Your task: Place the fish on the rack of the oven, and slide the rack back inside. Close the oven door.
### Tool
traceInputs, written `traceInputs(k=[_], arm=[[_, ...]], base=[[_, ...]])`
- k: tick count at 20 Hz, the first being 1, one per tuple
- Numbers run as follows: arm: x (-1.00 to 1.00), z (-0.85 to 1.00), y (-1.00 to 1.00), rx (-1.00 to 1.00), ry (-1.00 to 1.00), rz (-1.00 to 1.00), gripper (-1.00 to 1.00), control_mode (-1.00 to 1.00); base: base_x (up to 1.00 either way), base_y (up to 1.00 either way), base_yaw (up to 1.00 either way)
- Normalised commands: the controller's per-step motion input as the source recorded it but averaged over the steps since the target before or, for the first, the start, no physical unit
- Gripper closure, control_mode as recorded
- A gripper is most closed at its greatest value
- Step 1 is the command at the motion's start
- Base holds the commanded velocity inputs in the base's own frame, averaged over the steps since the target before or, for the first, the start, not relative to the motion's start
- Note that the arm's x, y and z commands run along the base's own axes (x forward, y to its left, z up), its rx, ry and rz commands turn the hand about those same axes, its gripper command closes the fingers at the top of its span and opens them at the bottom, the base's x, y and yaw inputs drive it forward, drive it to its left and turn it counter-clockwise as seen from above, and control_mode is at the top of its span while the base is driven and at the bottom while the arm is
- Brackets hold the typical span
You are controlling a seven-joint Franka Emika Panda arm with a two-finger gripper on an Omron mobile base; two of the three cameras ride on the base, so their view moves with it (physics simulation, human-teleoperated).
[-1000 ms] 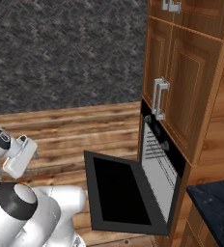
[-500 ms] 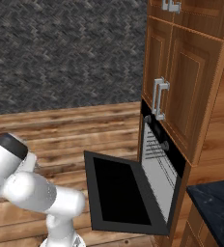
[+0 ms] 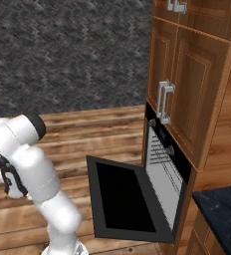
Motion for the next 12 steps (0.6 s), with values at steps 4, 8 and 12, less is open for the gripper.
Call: traceInputs(k=[4,8,12], arm=[[0.58,-0.76,0.23,-0.21,-0.06,0.00,-1.00,-1.00],[0.37,-0.76,0.26,-0.23,-0.03,0.00,-1.00,-1.00],[0.09,-0.68,0.29,-0.26,-0.07,-0.01,-1.00,-1.00]], base=[[0.00,0.00,0.00],[0.00,0.00,0.00],[0.00,0.00,0.00]])
